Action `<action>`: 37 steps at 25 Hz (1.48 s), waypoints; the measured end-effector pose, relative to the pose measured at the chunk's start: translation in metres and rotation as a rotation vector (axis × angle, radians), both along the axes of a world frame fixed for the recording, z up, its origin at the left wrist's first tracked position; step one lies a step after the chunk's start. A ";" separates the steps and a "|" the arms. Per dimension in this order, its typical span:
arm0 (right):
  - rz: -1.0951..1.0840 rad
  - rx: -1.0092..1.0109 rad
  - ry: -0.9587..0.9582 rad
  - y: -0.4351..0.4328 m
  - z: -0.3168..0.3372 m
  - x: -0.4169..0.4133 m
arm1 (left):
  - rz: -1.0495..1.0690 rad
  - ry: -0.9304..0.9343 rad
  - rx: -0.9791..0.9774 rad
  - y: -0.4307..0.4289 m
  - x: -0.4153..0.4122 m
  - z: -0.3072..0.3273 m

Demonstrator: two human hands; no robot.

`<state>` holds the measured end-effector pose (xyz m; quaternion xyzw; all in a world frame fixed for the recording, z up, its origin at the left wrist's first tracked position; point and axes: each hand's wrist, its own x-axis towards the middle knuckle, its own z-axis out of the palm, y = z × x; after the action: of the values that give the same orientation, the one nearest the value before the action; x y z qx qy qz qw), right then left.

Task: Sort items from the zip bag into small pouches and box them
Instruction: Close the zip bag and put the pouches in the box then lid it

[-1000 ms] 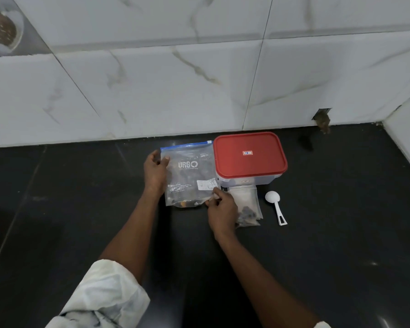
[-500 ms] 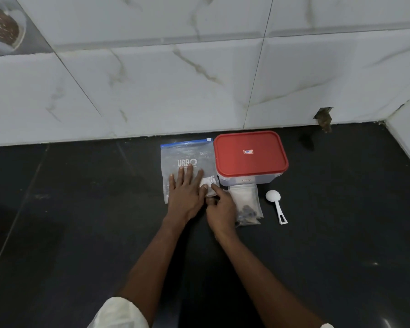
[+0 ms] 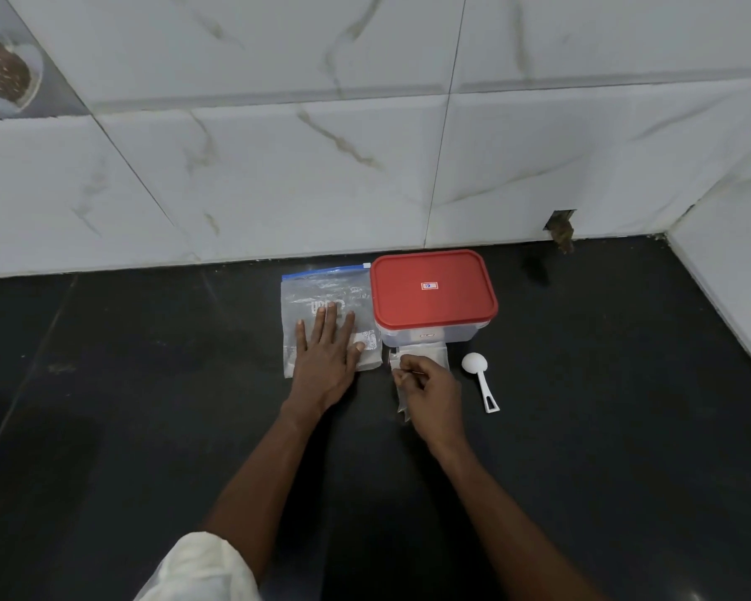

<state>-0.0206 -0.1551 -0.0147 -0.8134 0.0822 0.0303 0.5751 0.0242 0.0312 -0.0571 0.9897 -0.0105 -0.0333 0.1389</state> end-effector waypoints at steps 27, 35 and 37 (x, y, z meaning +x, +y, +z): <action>0.008 -0.432 0.057 -0.106 0.059 0.144 | 0.661 -0.051 -0.640 -0.081 0.051 0.112; -0.051 -0.464 0.102 -0.106 0.063 0.144 | 0.747 0.010 -0.633 -0.074 0.057 0.112; -0.062 -0.442 0.134 -0.106 0.064 0.149 | 0.743 0.025 -0.608 -0.072 0.061 0.113</action>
<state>0.1280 -0.2613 0.0497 -0.9127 0.1499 0.0480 0.3771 0.0853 -0.0407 0.0563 0.8404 0.3365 0.0113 0.4246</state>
